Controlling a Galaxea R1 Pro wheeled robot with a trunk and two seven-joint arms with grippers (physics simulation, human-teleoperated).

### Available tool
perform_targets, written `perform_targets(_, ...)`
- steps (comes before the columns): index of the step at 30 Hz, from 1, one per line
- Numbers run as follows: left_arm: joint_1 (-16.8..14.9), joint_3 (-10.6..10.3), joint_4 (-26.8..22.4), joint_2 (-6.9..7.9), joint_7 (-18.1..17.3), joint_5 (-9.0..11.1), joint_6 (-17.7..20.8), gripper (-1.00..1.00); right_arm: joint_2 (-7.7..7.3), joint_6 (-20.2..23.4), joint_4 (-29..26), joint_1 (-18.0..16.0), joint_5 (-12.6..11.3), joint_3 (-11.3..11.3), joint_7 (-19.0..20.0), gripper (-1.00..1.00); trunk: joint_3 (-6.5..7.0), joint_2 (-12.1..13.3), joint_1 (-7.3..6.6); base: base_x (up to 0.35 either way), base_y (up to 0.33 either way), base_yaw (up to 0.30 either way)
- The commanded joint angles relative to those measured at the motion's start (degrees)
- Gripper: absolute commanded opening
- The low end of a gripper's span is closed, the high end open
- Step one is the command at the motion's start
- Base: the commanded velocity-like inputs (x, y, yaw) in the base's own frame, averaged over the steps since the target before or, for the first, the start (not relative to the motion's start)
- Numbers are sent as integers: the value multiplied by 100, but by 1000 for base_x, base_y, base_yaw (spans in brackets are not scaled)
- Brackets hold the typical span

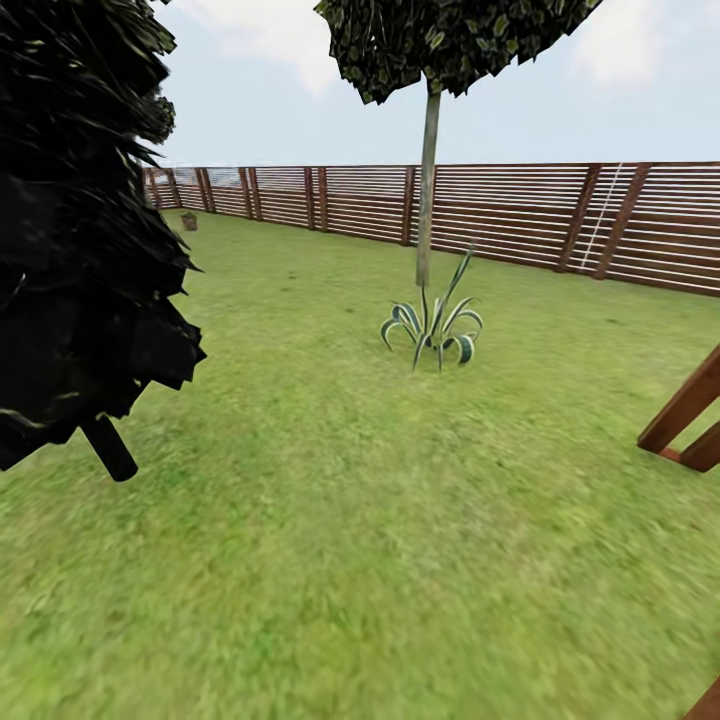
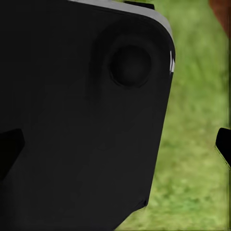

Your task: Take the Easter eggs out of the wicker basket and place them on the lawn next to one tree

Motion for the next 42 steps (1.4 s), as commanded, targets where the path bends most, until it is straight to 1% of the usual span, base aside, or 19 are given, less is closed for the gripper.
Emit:
perform_targets(1, 5, 37, -17, -1, -2, 6, 14, 100, 0, -15, 5, -4, 47, 6, 0, 100, -4, -1, 4, 340, 0, 0)
perform_targets(42, 5, 37, -22, -9, -1, 6, 5, 100, -4, -33, 5, -4, 56, 3, -9, 100, -4, -1, 4, 341, 0, 0)
